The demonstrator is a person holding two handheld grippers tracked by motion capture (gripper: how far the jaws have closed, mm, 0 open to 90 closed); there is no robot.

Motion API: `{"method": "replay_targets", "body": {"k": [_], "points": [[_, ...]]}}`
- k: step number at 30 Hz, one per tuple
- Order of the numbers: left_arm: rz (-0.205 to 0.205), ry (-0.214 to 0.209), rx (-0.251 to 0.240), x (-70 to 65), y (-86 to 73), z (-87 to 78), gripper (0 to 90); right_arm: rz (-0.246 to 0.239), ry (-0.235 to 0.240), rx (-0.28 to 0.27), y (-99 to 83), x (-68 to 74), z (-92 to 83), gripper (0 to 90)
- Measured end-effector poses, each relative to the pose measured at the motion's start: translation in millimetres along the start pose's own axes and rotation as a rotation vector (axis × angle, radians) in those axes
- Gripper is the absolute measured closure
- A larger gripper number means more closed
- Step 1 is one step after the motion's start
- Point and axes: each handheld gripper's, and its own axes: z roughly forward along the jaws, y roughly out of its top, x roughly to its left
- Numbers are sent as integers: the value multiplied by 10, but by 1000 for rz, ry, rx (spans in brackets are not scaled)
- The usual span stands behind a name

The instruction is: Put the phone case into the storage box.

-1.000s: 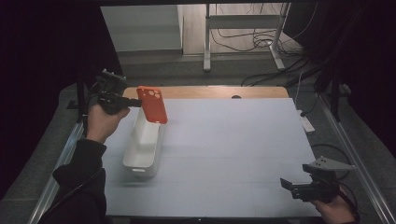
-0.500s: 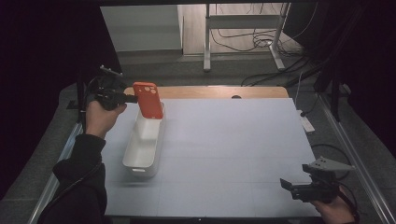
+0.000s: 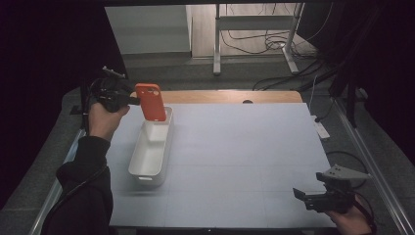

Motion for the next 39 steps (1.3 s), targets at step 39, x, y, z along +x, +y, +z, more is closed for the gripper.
{"method": "replay_targets", "body": {"k": [39], "points": [[-61,25,92,169,-112,739,890,-24,10,13,-2,17,10,1]]}}
